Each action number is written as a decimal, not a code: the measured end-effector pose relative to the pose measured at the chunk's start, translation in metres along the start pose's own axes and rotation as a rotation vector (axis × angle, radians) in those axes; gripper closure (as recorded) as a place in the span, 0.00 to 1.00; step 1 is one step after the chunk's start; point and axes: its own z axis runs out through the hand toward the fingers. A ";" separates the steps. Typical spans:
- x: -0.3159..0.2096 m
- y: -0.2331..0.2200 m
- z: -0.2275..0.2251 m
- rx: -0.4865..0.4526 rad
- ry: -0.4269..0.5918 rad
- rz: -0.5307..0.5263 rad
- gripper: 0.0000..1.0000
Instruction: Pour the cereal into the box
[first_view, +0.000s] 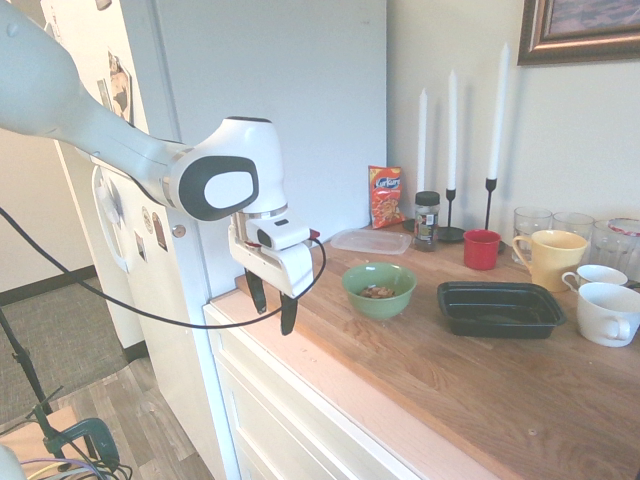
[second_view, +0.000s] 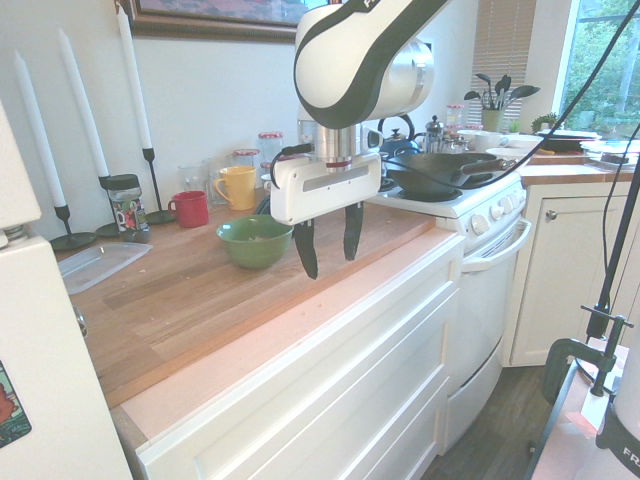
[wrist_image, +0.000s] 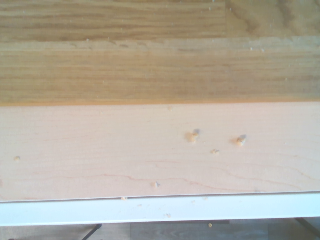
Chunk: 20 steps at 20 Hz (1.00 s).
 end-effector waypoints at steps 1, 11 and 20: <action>0.000 0.000 0.000 0.000 -0.001 0.001 0.00; 0.039 -0.042 -0.039 0.034 0.084 -0.049 0.00; 0.075 -0.120 -0.048 0.018 0.154 -0.136 0.00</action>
